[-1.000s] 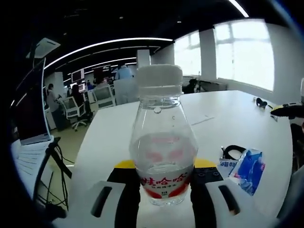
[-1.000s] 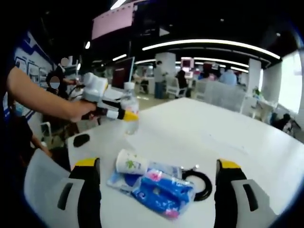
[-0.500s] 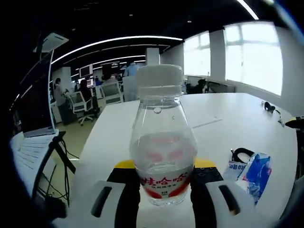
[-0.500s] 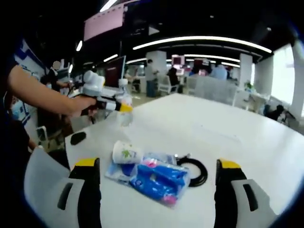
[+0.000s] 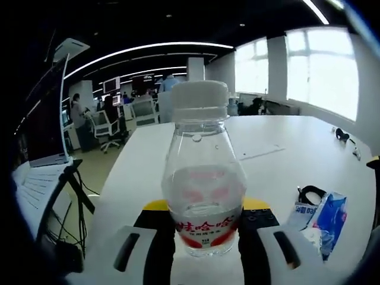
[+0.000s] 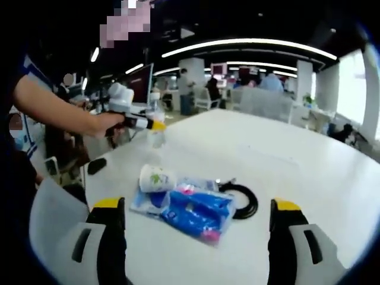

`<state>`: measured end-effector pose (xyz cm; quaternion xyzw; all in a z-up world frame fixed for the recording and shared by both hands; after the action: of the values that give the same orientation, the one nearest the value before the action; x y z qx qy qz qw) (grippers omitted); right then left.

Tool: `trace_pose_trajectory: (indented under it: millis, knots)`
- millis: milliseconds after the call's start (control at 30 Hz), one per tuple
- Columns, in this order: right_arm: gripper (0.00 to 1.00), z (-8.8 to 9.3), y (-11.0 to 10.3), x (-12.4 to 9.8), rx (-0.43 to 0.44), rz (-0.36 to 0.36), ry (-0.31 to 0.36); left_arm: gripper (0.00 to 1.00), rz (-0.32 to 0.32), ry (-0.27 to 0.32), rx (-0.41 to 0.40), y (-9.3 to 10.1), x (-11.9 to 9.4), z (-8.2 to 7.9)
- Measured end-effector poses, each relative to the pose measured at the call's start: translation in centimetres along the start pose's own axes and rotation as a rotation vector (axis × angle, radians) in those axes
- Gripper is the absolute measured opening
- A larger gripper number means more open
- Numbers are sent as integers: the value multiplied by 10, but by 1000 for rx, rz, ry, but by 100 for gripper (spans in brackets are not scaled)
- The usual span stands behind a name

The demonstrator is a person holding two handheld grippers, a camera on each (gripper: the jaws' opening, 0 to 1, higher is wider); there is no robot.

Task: Arrange the tabletop items into an orderly group along one side of the table until the central work area is clear of visible clutter.

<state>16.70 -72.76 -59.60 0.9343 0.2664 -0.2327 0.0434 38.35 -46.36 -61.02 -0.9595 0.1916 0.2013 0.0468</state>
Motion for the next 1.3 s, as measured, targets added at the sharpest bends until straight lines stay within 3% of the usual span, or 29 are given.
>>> trace_pose_trajectory:
  millis: [233,467,1300]
  knots:
    - [100,5,-6,1,-16,-10,3,40,-36,-14,-18,-3,-5,8]
    - [100,-1,-6,-3,-18,-20,46,40,-55,-18,-30,-7,-1,13]
    - [99,14,15,-4,42,14,30,40,-72,-56,-27,-30,30,38]
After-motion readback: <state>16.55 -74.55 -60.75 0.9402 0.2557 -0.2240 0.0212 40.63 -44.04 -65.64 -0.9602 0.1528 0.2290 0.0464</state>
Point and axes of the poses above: the point that each gripper's makers call its tool centre point, and the gripper's own axes: x roughly forward along the fingers, y roughly to its right, z roughly out of its underside, the point moved 1 cm from there along -x, roughly backward along the fingers, and after that the axes turned 1 degree about -z, right-handed, at the moved point
